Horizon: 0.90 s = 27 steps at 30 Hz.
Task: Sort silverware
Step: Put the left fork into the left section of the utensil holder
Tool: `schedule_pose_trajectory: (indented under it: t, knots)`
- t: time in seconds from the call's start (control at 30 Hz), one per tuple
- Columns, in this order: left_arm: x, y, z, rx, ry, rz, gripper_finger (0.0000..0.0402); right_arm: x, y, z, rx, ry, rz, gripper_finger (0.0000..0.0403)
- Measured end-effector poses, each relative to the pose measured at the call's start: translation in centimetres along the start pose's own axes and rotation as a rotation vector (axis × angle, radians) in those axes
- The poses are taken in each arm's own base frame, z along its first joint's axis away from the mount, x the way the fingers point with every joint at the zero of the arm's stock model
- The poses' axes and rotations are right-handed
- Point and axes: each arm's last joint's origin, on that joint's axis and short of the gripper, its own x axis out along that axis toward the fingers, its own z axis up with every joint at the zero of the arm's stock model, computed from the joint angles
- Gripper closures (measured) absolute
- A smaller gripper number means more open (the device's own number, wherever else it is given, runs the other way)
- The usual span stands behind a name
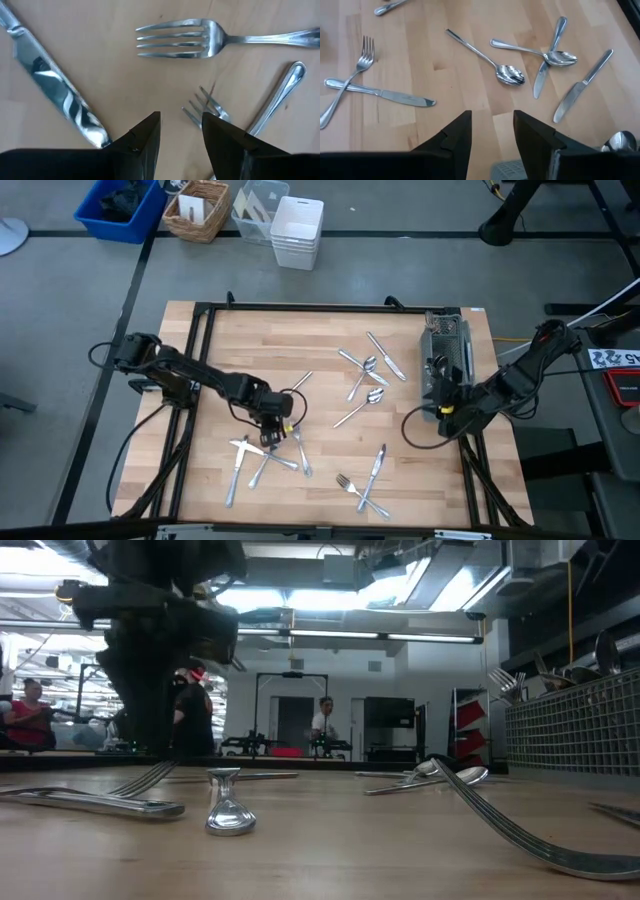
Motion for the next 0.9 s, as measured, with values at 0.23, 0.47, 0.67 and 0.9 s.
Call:
schedule_pose_trajectory:
  t: [0.23, 0.47, 0.67, 0.9]
  knots:
    - [0.8, 0.3, -0.5, 0.001, -0.019, -0.01, 0.0265, 0.4, 0.3, 0.0, -0.009, 0.019, -0.007, 0.0256]
    - [1.9, 0.6, -1.1, -0.012, -0.047, -0.081, 0.0265, 0.4, 0.4, 0.0, -0.007, 0.028, 0.004, 0.0256]
    - [2.6, 0.5, -1.5, -0.018, -0.081, -0.141, 0.0265, 0.4, 0.4, 0.0, -0.007, 0.028, 0.005, 0.0256]
    - [3.1, 0.5, -2.2, -0.006, -0.07, -0.167, 0.0275, 0.4, 0.5, 0.1, -0.001, 0.021, 0.012, 0.0256]
